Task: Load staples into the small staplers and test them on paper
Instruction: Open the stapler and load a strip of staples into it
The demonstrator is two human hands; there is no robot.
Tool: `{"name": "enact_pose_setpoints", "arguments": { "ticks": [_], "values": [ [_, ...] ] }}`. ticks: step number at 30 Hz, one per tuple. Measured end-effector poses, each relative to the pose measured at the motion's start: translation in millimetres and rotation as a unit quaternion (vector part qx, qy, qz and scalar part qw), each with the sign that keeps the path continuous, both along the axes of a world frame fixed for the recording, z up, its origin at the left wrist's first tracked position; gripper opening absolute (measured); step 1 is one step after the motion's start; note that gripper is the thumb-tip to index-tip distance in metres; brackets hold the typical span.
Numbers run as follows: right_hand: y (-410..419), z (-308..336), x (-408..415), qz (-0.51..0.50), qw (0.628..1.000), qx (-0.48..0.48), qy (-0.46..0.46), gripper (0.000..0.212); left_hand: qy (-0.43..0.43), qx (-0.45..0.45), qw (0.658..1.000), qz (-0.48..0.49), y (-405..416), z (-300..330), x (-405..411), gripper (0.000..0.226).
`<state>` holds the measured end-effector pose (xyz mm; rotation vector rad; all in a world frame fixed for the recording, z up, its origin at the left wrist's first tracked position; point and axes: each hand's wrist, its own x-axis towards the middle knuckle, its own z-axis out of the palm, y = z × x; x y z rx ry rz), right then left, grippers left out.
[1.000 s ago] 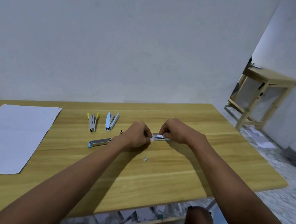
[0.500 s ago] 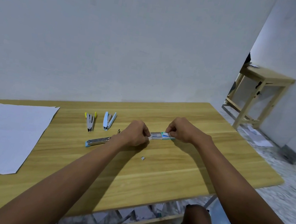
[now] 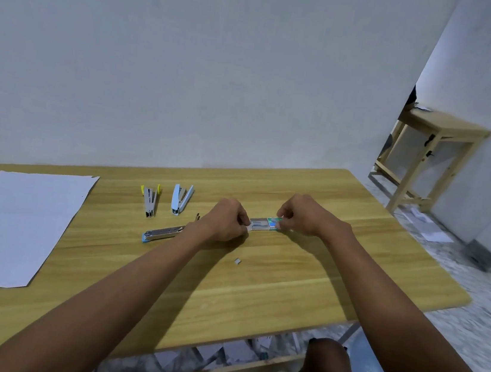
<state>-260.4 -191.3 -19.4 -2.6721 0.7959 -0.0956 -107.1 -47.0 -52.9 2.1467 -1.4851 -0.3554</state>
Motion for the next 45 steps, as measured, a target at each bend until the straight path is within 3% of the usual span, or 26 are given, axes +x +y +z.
{"name": "enact_pose_setpoints", "arguments": {
  "ticks": [7, 14, 25, 39, 45],
  "values": [
    [10.9, -1.5, 9.1, 0.017, 0.999, -0.008, -0.047, 0.002, 0.006, -0.003, 1.0, 0.003, 0.5, -1.0, 0.6, 0.022],
    [18.9, 1.0, 26.9, 0.046, 0.996, 0.021, -0.066, 0.012, 0.007, 0.0, 1.0, 0.001, 1.5, -0.5, -0.3, 0.022],
    [10.1, 1.6, 20.8, 0.028, 0.996, -0.036, -0.077, 0.012, 0.009, -0.003, 1.0, 0.001, 1.9, 0.5, -0.5, 0.024],
    [0.9, 2.3, -1.4, 0.026, 0.999, -0.032, -0.025, 0.018, -0.001, 0.002, 1.0, 0.001, 2.3, 2.3, -2.3, 0.025],
    [3.6, 1.7, -1.8, 0.024, 0.999, -0.028, -0.006, 0.014, -0.014, -0.096, 0.994, 0.041, 19.4, 18.2, 11.5, 0.022]
  ]
}}
